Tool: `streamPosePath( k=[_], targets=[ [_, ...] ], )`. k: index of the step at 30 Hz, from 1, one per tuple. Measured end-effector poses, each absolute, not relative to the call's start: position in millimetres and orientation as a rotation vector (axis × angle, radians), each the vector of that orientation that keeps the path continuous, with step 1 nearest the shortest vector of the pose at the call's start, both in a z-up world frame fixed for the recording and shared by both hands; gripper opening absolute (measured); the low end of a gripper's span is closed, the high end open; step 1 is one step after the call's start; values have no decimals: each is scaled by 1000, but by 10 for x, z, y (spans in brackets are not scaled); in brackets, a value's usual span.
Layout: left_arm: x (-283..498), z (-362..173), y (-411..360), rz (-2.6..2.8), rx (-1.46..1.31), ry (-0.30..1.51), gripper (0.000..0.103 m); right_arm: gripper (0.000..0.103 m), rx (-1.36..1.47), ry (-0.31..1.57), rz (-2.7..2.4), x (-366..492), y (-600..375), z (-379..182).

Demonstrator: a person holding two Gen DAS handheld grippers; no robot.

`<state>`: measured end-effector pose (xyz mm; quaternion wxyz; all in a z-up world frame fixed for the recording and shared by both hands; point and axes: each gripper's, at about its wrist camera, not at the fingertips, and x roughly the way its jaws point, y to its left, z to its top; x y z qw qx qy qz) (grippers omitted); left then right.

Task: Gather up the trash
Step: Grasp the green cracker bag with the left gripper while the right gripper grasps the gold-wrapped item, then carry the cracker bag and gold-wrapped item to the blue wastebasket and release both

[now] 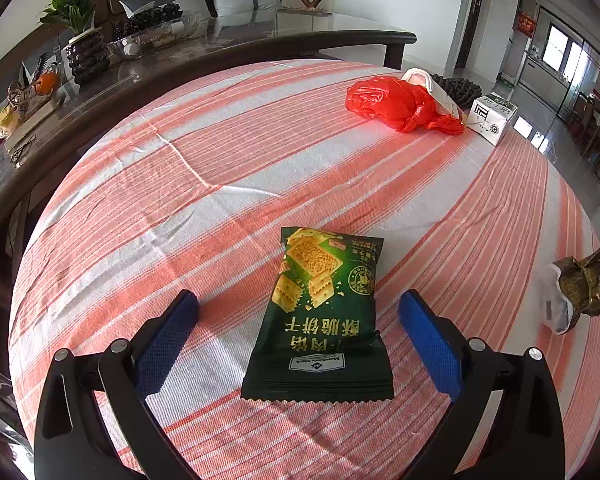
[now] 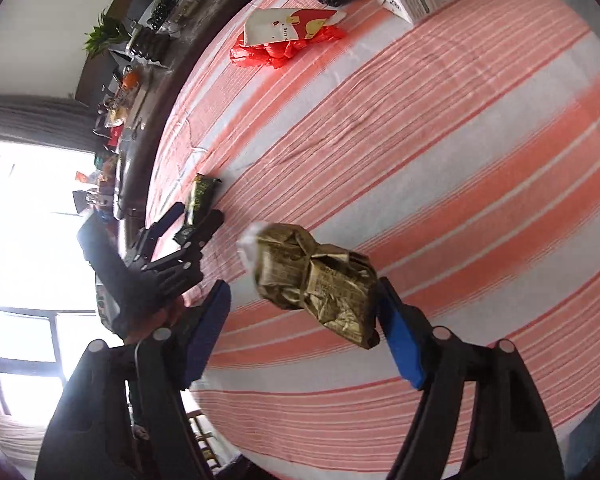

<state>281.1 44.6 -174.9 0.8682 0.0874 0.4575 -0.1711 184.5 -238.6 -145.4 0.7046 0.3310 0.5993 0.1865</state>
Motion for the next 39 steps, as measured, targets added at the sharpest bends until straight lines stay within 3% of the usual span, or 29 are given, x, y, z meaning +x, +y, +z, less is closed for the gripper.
streamPosePath(
  k=[5,14,22,25,27,30,39],
  targets=[
    [2811,-1749,445,-358,183,958,99,79,650,1319,401,1789,-2437,-1395],
    [2813,-1738,459,-370,170,958,99,84,-249,1093,520,1660,-1861,-1138],
    [2826,-1668,564,-516,152,1007,98,81,-393,1162,593,1887,-1590,-1415],
    [2755,-1672,400,-465,266,994,80,46,-402,1203,562,1928,-1522,-1494],
    [2724,-1630,371,-482,251,980,46,40,-346,1188,537,1906,-1592,-1448],
    [2710,-1607,420,-480,191,980,39,39,-222,1139,519,1819,-1767,-1295],
    [2297,-1346,65,-618,17,923,38,39,239,1048,450,1520,-2663,-1168]
  ],
)
